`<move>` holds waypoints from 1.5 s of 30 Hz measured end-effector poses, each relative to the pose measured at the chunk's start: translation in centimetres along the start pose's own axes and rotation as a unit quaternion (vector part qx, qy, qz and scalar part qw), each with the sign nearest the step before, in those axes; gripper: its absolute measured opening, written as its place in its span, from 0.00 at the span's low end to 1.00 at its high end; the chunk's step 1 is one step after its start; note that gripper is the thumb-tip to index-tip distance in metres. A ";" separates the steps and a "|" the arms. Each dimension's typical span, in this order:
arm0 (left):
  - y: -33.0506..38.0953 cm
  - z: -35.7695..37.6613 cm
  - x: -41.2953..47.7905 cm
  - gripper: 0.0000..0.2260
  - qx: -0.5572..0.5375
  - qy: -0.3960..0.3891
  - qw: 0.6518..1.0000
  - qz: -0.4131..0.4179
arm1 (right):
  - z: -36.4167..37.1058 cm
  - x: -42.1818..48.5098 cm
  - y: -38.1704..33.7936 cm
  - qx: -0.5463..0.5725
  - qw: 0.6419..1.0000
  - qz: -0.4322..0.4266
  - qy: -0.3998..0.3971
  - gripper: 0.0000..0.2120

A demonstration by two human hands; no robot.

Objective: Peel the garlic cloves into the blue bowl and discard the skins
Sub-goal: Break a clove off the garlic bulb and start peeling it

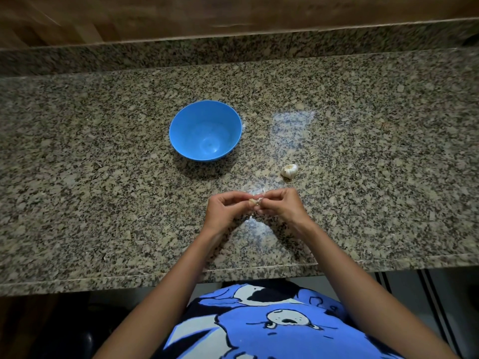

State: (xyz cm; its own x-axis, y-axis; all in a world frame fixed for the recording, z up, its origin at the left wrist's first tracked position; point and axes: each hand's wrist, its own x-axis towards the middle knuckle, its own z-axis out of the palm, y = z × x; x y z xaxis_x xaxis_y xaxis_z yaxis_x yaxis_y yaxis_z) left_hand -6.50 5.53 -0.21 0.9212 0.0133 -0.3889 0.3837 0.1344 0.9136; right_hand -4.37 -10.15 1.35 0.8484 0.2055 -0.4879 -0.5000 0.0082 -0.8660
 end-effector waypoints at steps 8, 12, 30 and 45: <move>0.8 -0.3 0.1 0.07 -0.152 -0.016 0.982 -0.111 | -0.2 -0.1 -0.5 0.043 0.998 0.036 -0.015 0.05; 0.5 -0.3 0.0 0.10 -0.272 0.017 0.953 -0.135 | 0.0 -0.1 -0.4 0.121 0.991 0.057 0.019 0.04; -2.5 1.7 0.0 0.20 0.442 0.073 0.875 0.185 | -2.7 -0.4 0.9 0.082 0.976 0.026 0.199 0.04; -2.9 2.4 2.5 0.20 0.608 -0.189 0.700 0.323 | -4.1 -2.1 2.4 0.217 0.944 0.050 0.244 0.05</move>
State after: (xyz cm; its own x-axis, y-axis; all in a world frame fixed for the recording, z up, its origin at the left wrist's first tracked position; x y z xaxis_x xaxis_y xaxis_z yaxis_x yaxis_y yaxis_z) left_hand -5.12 2.76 -3.60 0.7906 -0.6124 0.0018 -0.5617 -0.7240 0.4004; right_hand -6.61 -14.59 -0.14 0.7188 -0.2480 -0.6494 -0.5168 0.4342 -0.7378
